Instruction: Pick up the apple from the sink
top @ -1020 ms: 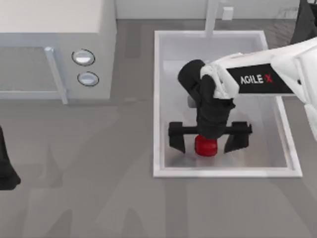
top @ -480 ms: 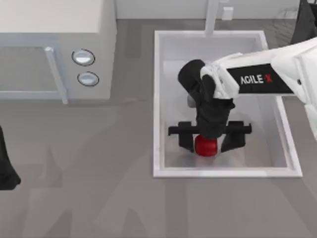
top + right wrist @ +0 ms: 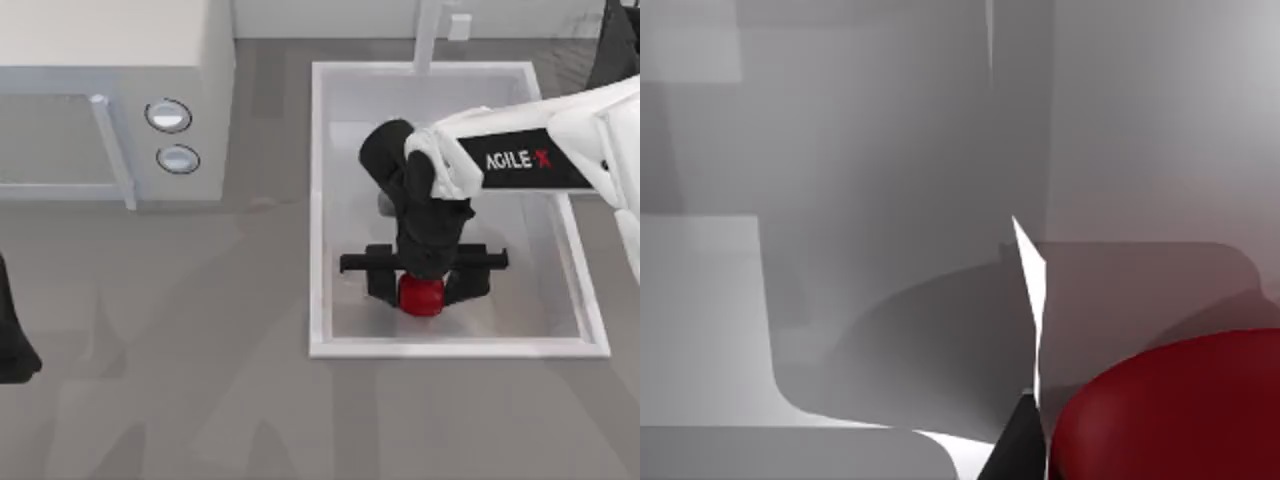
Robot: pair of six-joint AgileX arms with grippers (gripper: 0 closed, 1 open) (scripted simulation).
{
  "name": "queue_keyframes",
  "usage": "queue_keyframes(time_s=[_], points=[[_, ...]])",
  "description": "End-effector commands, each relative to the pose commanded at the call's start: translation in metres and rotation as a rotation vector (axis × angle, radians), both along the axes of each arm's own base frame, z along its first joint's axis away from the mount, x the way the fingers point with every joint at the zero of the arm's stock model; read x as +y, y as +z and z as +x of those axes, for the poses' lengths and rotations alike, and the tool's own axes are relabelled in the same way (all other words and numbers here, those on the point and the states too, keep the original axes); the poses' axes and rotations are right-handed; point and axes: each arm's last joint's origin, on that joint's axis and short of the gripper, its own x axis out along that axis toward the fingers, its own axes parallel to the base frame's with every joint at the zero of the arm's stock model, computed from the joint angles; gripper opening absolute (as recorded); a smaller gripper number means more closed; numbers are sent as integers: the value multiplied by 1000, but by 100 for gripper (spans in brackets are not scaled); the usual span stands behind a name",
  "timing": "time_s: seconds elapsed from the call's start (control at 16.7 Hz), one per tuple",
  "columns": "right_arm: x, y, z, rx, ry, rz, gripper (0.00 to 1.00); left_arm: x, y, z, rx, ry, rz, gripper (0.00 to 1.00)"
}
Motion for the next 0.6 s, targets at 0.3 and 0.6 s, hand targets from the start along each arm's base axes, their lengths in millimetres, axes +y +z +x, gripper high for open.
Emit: queue_keyframes(time_s=[0.3,0.6], points=[[1,28,5,-47,7,0,0,0,0,0,0,0,0,100],[11,66,20,-47,7,0,0,0,0,0,0,0,0,100]])
